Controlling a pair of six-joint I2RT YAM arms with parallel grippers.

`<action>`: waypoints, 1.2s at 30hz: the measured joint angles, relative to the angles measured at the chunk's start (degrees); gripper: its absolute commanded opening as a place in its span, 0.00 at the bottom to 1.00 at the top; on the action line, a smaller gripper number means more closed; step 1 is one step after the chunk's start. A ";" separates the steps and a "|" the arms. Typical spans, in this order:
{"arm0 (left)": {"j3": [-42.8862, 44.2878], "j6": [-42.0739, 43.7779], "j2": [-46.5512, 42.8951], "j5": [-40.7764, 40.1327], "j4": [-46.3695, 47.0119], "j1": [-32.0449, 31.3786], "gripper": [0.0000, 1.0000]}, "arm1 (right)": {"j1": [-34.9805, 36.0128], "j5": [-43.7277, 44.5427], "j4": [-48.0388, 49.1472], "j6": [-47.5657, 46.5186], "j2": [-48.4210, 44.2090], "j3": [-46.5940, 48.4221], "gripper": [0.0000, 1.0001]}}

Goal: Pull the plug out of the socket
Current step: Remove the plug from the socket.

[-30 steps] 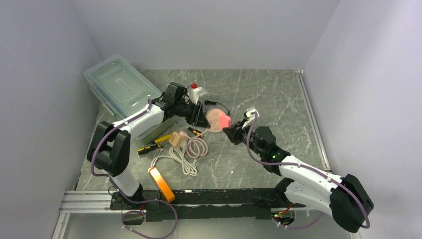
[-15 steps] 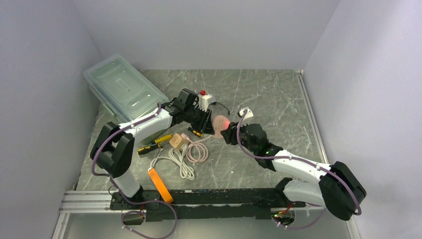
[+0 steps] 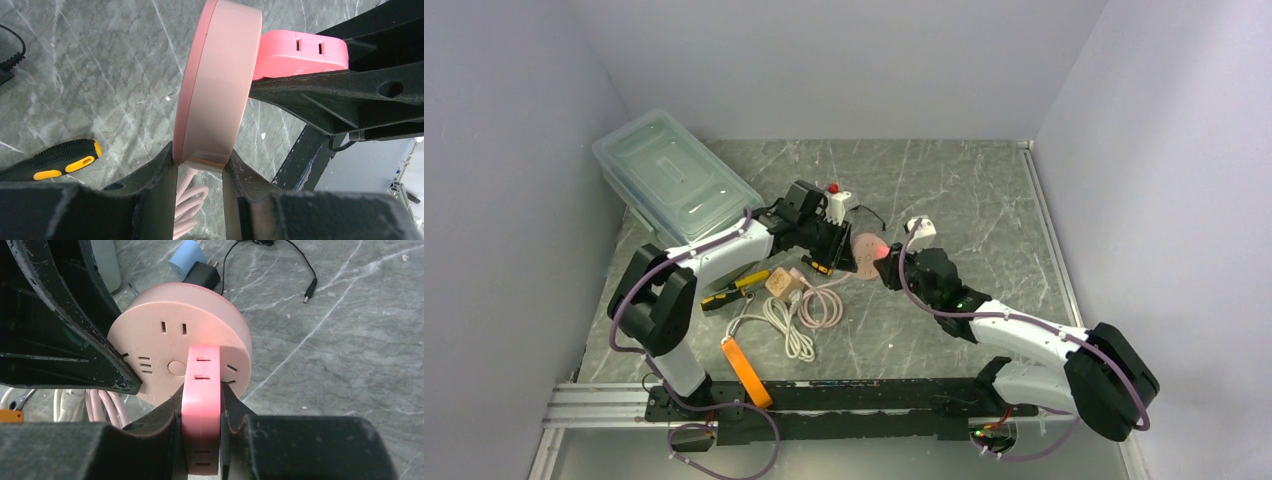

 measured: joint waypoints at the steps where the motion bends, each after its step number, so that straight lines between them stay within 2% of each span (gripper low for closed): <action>1: 0.00 -0.31 0.02 -0.31 0.00 -0.11 0.00 | 0.07 0.26 -0.31 0.13 0.09 0.13 0.00; 8: 0.00 -1.44 0.35 -1.44 0.37 -0.35 0.00 | 2.12 4.33 -1.49 0.55 0.98 1.05 0.00; 14: 0.00 -2.27 1.27 -1.18 0.22 -0.37 0.00 | 7.45 14.27 -4.48 -0.50 3.52 3.30 0.00; 20: 0.00 -2.43 1.84 -1.31 0.11 -0.31 0.00 | 8.15 16.15 -5.07 -0.50 5.55 4.52 0.00; 24: 0.39 -2.23 1.84 -2.58 -0.37 -0.39 0.00 | 5.44 12.31 -5.33 -0.52 4.87 4.42 0.00; 29: 1.31 -2.29 1.95 -3.72 -0.22 -0.68 0.00 | -2.16 -0.28 -4.72 0.79 2.73 3.21 0.00; 36: 1.68 -2.47 2.21 -3.72 -0.52 -0.70 0.00 | -4.57 -5.11 -4.61 1.03 2.67 3.15 0.00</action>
